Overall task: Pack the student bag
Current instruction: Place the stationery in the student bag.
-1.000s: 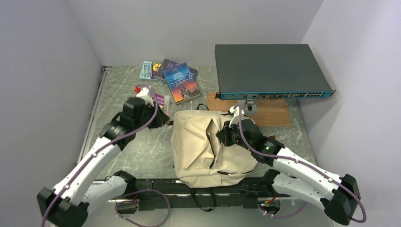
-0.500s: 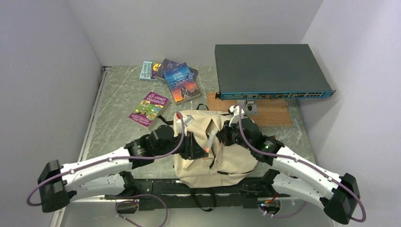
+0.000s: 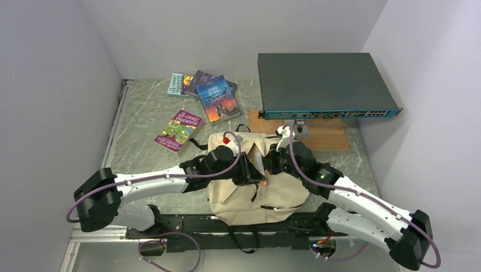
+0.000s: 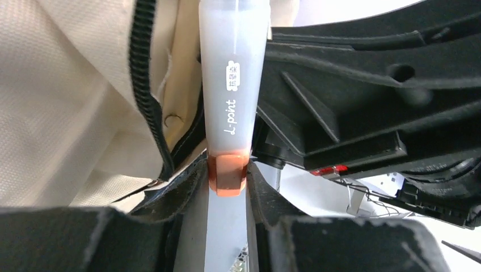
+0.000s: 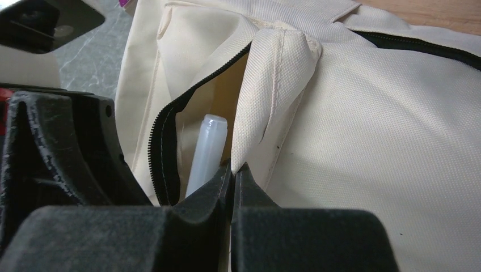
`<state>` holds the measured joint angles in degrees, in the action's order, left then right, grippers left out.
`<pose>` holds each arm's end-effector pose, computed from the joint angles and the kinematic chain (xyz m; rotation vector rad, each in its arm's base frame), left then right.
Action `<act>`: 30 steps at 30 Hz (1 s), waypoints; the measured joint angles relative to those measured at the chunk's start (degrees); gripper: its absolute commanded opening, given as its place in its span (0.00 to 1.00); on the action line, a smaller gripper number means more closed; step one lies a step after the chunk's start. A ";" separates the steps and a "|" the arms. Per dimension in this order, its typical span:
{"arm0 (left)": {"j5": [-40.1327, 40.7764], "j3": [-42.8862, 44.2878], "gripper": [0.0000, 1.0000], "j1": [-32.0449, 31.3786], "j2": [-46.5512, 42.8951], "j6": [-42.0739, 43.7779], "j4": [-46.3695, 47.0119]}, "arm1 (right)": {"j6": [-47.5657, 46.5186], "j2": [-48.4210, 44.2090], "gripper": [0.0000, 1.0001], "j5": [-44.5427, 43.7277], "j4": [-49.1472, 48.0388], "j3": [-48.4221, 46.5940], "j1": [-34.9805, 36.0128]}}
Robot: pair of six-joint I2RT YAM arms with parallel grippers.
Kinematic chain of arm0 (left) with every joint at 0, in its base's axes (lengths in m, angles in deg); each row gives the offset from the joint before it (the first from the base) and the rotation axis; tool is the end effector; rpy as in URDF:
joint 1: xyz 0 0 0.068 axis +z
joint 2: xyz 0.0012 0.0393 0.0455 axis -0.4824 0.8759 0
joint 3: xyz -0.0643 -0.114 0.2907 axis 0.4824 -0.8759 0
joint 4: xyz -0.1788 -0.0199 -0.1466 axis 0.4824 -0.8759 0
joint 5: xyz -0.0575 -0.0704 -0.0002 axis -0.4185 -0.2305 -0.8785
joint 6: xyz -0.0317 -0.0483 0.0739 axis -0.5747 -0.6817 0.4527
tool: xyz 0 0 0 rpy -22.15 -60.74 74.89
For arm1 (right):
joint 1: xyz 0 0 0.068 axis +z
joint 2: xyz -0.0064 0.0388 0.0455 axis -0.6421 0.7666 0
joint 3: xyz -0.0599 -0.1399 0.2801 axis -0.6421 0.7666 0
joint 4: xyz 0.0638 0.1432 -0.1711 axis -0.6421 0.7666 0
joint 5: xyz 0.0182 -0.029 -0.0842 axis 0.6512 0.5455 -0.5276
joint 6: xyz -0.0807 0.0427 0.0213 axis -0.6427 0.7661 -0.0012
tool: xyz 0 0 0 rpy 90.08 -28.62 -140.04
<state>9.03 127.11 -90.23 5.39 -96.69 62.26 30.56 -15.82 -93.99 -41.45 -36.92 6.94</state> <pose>0.1272 -0.2629 0.2836 -0.1551 2.4274 -1.5245 0.1238 0.1235 0.2810 -0.3170 2.1095 0.7179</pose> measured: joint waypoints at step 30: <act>7.52 13.51 0.73 3.56 6.84 8.50 -20.48 | -0.17 -1.79 0.00 -0.46 1.27 0.00 -0.26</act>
<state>16.55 140.62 -86.67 12.23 -88.19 41.78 30.39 -17.61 -94.45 -40.18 -36.92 6.68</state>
